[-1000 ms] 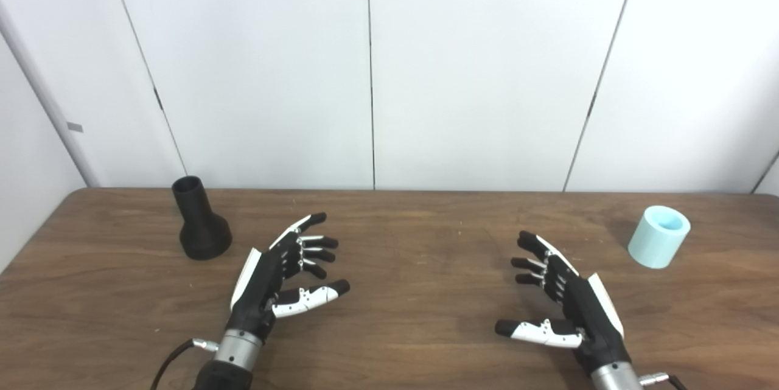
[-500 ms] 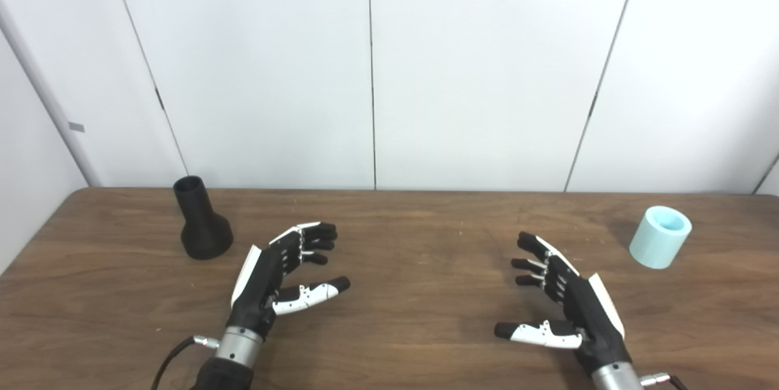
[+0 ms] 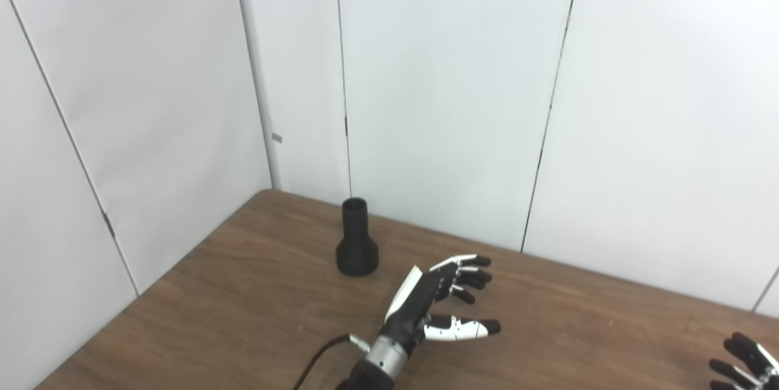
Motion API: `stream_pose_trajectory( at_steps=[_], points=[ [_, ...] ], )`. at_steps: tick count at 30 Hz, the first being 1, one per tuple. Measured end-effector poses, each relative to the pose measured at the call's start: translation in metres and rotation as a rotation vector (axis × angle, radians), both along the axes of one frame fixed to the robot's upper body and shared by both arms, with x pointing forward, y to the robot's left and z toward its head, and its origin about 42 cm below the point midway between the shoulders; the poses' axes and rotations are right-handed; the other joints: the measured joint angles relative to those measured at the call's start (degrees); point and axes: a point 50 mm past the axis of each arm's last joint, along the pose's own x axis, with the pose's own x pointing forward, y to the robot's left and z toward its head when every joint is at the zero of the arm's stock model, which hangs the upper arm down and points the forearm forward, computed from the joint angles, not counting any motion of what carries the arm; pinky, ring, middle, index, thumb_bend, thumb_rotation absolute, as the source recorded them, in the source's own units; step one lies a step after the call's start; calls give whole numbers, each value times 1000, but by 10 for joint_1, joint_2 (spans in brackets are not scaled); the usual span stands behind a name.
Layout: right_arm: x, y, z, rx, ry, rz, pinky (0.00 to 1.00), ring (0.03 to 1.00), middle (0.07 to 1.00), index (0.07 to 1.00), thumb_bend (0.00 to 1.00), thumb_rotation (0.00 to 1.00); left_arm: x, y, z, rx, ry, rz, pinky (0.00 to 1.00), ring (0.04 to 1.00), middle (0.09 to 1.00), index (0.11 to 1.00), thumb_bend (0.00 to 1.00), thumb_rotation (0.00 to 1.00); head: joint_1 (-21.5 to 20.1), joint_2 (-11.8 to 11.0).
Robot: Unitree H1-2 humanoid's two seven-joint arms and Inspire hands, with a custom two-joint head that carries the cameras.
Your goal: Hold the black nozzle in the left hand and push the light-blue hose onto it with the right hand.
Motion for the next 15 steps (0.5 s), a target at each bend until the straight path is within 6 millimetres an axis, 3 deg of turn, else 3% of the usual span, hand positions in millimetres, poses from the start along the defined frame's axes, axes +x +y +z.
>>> stream_pose_trajectory(
  at_steps=[10,15],
  points=[
    [3,1,2,-3,-12,7,743,830,920,915,707,134,-22,9,13,36,-59,22,560,712,708,683,695,153,12,-3],
    [3,0,3,-8,-11,5,749,837,926,921,693,130,-40,48,27,154,-60,105,568,731,717,688,704,146,18,-2]
  ],
)
